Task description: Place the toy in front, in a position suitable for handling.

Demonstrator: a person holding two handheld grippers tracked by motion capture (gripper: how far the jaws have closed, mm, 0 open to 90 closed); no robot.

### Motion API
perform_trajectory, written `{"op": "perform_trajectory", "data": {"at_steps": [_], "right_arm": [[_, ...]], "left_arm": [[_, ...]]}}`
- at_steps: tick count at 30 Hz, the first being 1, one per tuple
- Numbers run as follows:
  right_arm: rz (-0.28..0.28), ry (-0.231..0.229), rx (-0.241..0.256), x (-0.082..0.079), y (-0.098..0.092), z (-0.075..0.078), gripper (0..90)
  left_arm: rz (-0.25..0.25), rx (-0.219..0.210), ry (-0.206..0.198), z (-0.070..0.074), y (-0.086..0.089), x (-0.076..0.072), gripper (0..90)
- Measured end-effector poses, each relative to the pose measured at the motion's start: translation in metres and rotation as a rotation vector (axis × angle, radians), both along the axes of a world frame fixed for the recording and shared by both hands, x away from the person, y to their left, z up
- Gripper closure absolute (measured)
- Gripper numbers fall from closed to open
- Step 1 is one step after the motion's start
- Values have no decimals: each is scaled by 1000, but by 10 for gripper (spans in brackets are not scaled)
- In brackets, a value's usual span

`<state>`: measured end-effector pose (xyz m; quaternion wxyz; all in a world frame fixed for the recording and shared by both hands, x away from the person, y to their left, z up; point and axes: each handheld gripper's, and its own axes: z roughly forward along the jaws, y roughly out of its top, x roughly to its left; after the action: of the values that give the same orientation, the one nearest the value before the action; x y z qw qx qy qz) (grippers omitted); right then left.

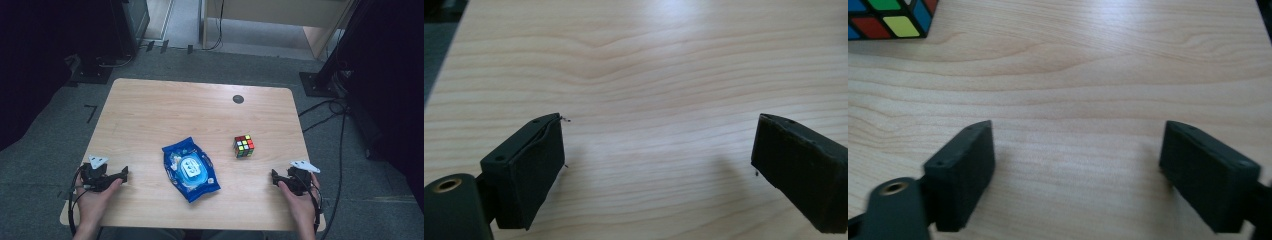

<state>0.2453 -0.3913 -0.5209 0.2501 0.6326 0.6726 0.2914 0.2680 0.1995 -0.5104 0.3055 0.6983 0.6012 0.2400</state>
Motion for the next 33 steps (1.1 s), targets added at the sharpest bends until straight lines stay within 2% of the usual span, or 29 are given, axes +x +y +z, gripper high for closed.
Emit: {"op": "perform_trajectory", "data": {"at_steps": [1, 2, 3, 4, 5, 6, 7, 8, 9, 10, 12, 13, 14, 15, 16, 17, 18, 19, 20, 21, 22, 25, 27, 29, 33], "right_arm": [[0, 0, 0, 0, 0, 0, 173], [-17, 9, -6, -1, 2, 1, 190], [-38, 15, -9, -4, 7, 3, 270], [-38, 15, -9, -4, 7, 3, 270], [-33, 10, -5, -6, 11, 4, 308], [22, -13, 27, -9, 24, 8, 384], [22, -13, 27, -9, 24, 8, 384], [47, -26, 41, -11, 30, 9, 435], [87, -43, 59, -13, 40, 12, 472], [150, -51, 95, -15, 58, 15, 505], [201, -55, 123, -16, 74, 18, 530], [230, -54, 126, -16, 83, 20, 544], [230, -54, 126, -16, 83, 20, 544], [251, -59, 124, -17, 92, 21, 562], [311, -74, 128, -17, 111, 22, 603], [318, -79, 126, -18, 117, 22, 637], [318, -79, 126, -18, 117, 22, 637], [327, -83, 120, -18, 124, 22, 647], [359, -70, 125, -18, 137, 20, 665], [359, -70, 125, -18, 137, 20, 665], [392, -38, 153, -17, 147, 17, 663], [396, -12, 165, -16, 155, 13, 658], [410, 13, 204, -14, 162, 10, 663], [403, 14, 201, -14, 173, 9, 684], [391, 23, 215, -10, 183, 10, 681]], "left_arm": [[0, 0, 0, 0, 0, 0, 68], [-22, -8, -7, 2, -4, -1, 68], [-33, -8, -13, 3, -7, -2, 98], [-46, -10, -23, 5, -12, -3, 98], [-60, -22, -33, 7, -17, -4, 127], [-98, -50, -39, 10, -25, -5, 138], [-98, -50, -39, 10, -25, -5, 150], [-128, -67, -43, 11, -31, -5, 150], [-138, -72, -48, 11, -34, -6, 190], [-155, -74, -50, 12, -40, -7, 282], [-192, -84, -55, 13, -55, -10, 353], [-204, -86, -58, 12, -61, -11, 387], [-204, -86, -58, 12, -61, -11, 398], [-222, -95, -52, 12, -67, -12, 398], [-246, -109, -48, 12, -74, -14, 419], [-277, -126, -42, 11, -85, -15, 429], [-277, -126, -42, 11, -85, -15, 438], [-296, -136, -41, 10, -92, -16, 438], [-310, -134, -40, 10, -96, -16, 463], [-322, -135, -40, 9, -101, -17, 463], [-350, -128, -34, 8, -110, -18, 473], [-366, -123, -24, 5, -117, -18, 478], [-369, -118, -13, 2, -122, -17, 477], [-357, -97, -7, 1, -125, -12, 478], [-347, -98, 4, 0, -124, -3, 479]]}}
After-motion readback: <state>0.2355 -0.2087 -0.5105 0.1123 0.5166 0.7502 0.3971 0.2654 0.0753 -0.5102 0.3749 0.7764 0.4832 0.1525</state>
